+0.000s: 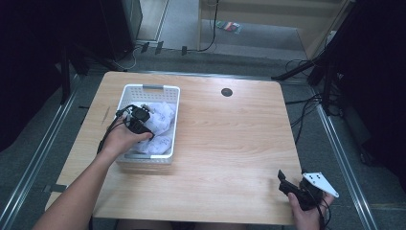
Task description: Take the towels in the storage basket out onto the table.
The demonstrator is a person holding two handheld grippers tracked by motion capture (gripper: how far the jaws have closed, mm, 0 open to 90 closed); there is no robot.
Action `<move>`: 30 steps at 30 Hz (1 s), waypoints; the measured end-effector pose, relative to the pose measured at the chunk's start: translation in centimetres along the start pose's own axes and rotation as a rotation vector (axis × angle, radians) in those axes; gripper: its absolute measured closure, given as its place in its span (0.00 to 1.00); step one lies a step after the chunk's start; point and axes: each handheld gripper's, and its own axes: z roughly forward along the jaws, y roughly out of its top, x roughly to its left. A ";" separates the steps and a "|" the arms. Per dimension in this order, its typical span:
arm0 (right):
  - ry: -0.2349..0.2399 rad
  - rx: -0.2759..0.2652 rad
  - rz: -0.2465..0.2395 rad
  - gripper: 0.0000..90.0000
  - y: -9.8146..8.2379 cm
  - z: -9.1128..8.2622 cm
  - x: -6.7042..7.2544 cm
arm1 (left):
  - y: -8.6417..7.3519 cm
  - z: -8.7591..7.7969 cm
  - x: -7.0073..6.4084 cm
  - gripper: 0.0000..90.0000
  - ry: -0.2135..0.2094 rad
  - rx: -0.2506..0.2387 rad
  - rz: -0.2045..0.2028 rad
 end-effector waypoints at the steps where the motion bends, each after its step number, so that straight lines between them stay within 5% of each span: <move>1: -0.001 -0.001 0.001 0.15 0.0 0.0 0.0 | 0.1 -0.2 0.0 0.61 0.008 -0.010 -0.006; 3: 0.000 0.001 0.001 0.15 0.0 0.0 0.0 | 0.2 -0.7 0.1 0.64 0.038 -0.044 -0.015; 16: -0.002 0.000 0.000 0.15 0.0 0.0 0.0 | 0.5 -6.3 1.0 0.66 0.026 -0.160 -0.040; 30: -0.001 0.002 0.001 0.15 0.0 0.0 0.0 | 1.6 -10.5 1.3 0.65 0.034 -0.211 -0.027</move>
